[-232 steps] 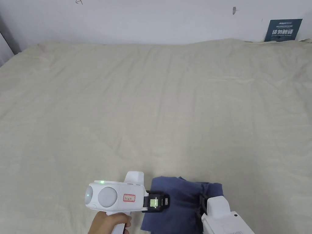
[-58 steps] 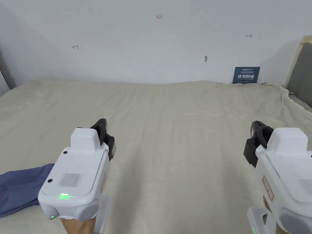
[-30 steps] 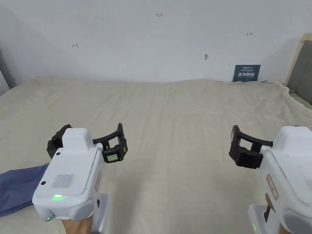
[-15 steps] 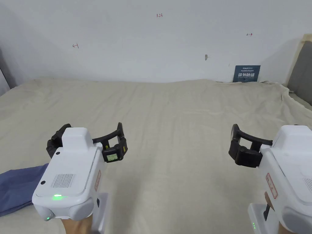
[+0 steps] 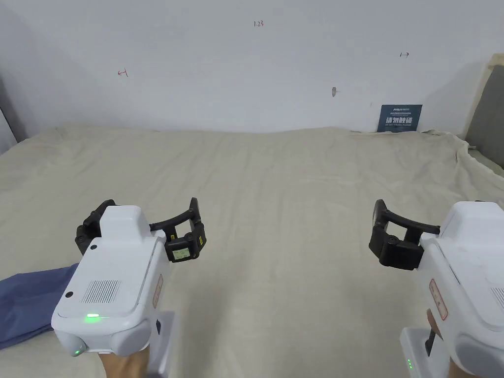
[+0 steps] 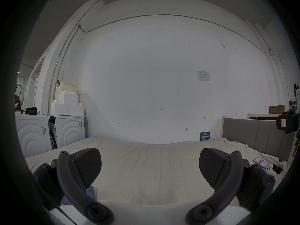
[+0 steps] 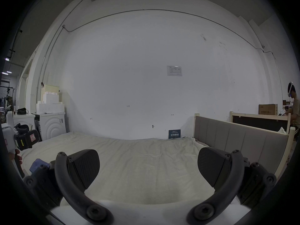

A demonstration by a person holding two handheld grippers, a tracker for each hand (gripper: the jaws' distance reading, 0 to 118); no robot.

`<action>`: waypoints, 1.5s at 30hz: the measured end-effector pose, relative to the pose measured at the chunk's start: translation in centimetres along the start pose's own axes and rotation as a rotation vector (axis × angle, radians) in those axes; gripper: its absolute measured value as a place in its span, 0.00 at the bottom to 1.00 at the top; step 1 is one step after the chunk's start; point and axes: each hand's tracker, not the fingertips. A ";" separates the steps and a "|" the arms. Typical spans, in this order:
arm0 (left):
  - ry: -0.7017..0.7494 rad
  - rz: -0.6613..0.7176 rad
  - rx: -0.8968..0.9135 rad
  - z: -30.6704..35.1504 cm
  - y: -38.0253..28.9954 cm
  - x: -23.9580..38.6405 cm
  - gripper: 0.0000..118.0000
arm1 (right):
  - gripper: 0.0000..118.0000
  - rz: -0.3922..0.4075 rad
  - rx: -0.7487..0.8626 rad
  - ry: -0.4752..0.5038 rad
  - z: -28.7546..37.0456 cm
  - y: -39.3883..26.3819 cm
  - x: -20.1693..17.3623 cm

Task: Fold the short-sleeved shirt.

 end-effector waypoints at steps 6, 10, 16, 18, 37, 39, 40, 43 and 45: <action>0.001 0.001 0.001 -0.1 0.0 0.0 1.00 | 1.00 0.000 0.003 0.001 0.0 0.1 -0.1; 0.002 0.001 0.001 -0.1 0.0 0.0 1.00 | 1.00 0.000 0.001 0.001 -0.1 0.1 -0.1; 0.000 0.001 -0.003 -0.3 -0.1 0.0 1.00 | 1.00 0.001 0.004 0.001 -0.5 -0.2 0.2; 0.001 0.001 -0.002 -0.4 -0.1 0.0 1.00 | 1.00 0.000 0.005 0.002 -0.6 -0.3 0.3; -0.001 -0.003 -0.007 -0.5 -0.1 -0.1 1.00 | 1.00 0.000 0.005 0.000 -0.5 0.0 -0.2; -0.002 -0.006 -0.007 -0.5 -0.1 -0.1 1.00 | 1.00 -0.002 0.007 0.000 -0.5 0.0 -0.3; -0.001 -0.007 -0.007 -0.5 -0.1 -0.1 1.00 | 1.00 -0.003 0.007 0.000 -0.5 0.1 -0.3; -0.001 -0.003 -0.005 -0.5 -0.1 -0.1 1.00 | 1.00 -0.002 0.007 -0.001 -0.4 0.2 -0.4; 0.000 -0.002 -0.005 -0.5 -0.1 -0.1 1.00 | 1.00 -0.002 0.008 0.000 -0.4 0.3 -0.5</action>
